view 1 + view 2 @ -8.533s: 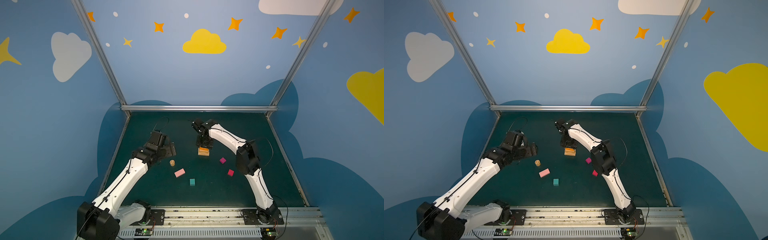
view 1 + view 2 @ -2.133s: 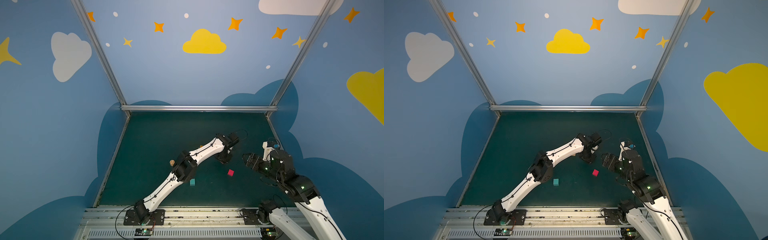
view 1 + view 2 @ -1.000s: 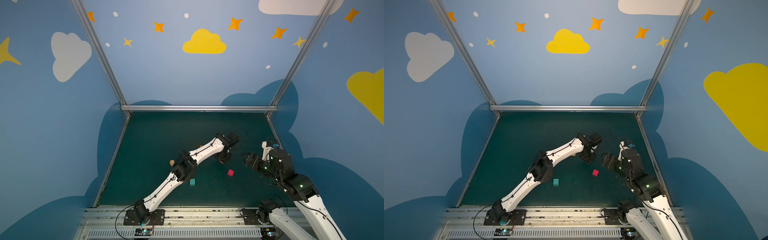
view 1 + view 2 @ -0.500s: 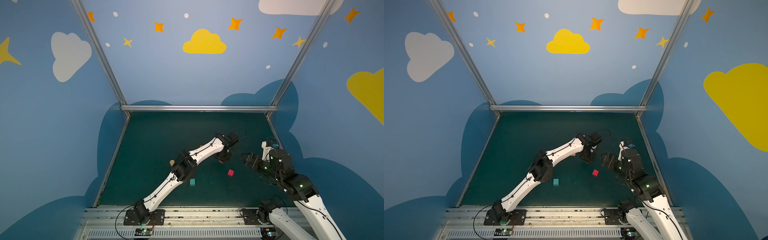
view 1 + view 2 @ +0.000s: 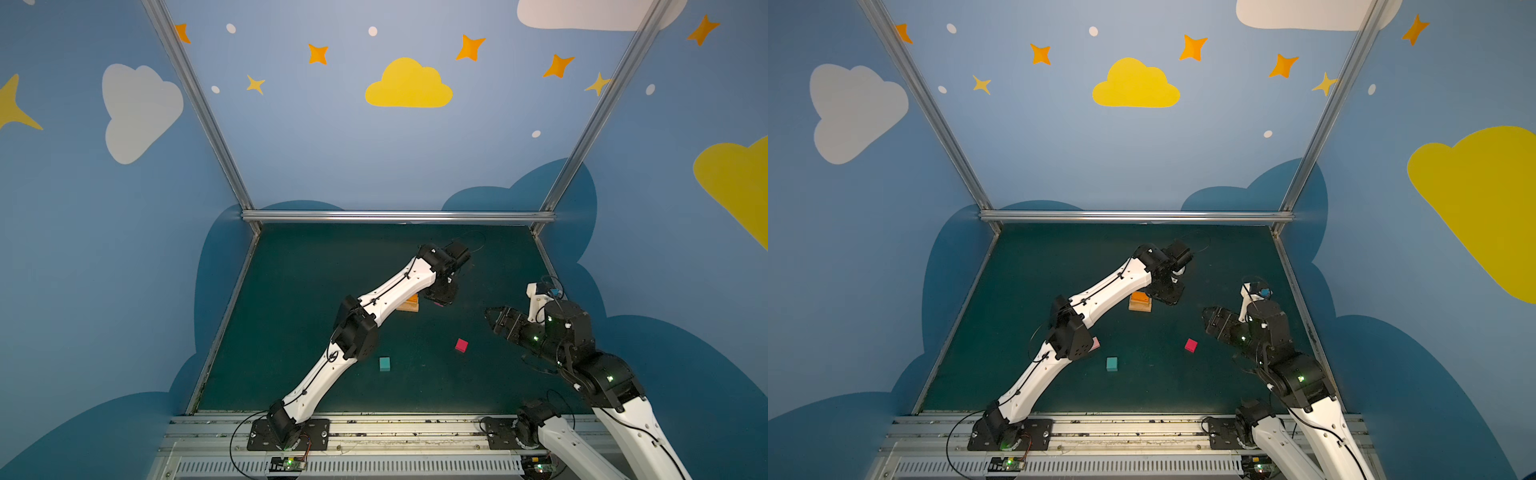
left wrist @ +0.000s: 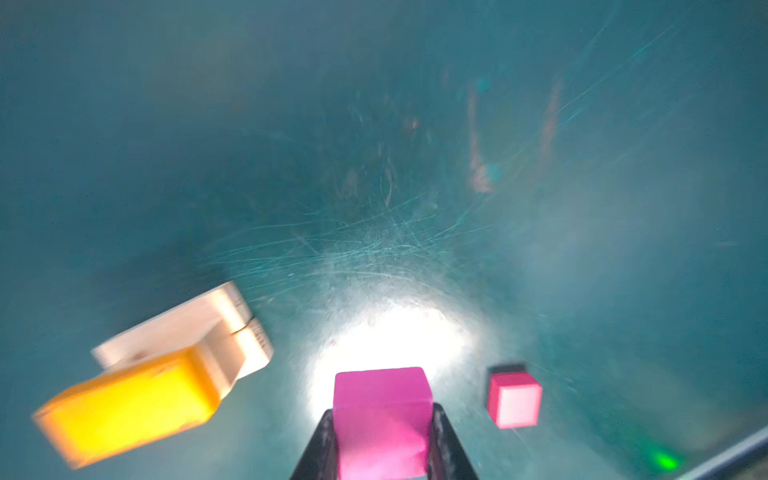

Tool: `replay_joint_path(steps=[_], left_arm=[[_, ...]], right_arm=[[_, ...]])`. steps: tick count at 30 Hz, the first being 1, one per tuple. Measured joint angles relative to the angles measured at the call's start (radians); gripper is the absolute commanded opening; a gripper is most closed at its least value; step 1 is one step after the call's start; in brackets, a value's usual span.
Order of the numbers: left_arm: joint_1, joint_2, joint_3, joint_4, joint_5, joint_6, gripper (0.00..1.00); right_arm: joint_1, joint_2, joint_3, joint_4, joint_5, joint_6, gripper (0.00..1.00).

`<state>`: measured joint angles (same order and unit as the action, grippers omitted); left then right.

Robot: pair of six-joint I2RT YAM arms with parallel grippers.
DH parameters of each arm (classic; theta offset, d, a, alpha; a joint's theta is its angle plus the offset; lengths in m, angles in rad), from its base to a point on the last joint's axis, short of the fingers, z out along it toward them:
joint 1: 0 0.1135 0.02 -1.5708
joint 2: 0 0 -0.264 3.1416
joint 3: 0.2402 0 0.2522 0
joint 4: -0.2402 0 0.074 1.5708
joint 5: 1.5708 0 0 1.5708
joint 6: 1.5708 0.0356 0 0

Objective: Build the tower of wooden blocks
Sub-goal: 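Lift the magenta cube with the left gripper and carry it toward the tower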

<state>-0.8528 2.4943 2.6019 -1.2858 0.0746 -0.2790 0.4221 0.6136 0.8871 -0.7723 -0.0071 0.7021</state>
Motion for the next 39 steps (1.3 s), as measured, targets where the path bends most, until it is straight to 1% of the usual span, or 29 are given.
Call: replay_joint_path(steps=[7, 11, 17, 23, 30, 35, 39], left_arm=[[0.027, -0.087, 0.005, -0.05, -0.039, -0.015, 0.25], [0.074, -0.107, 0.005, -0.089, -0.063, -0.028, 0.25], [0.121, -0.12, -0.001, -0.148, -0.135, -0.034, 0.25], [0.131, -0.173, -0.138, -0.137, -0.145, -0.047, 0.24], [0.17, -0.271, -0.314, -0.056, -0.117, -0.058, 0.24], [0.193, -0.284, -0.362, 0.005, -0.09, -0.06, 0.24], [0.194, -0.282, -0.386, 0.049, -0.054, -0.063, 0.24]], right_arm=[[0.0, 0.01, 0.007, -0.001, -0.026, 0.005, 0.87], [0.0, 0.031, 0.008, 0.002, -0.047, 0.016, 0.87], [0.0, 0.061, 0.008, 0.018, -0.069, 0.028, 0.86], [0.003, 0.119, 0.008, 0.046, -0.088, 0.035, 0.86], [0.008, 0.163, 0.008, 0.066, -0.091, 0.035, 0.86], [0.01, 0.182, 0.008, 0.074, -0.09, 0.035, 0.86], [0.014, 0.2, 0.008, 0.073, -0.081, 0.035, 0.86]])
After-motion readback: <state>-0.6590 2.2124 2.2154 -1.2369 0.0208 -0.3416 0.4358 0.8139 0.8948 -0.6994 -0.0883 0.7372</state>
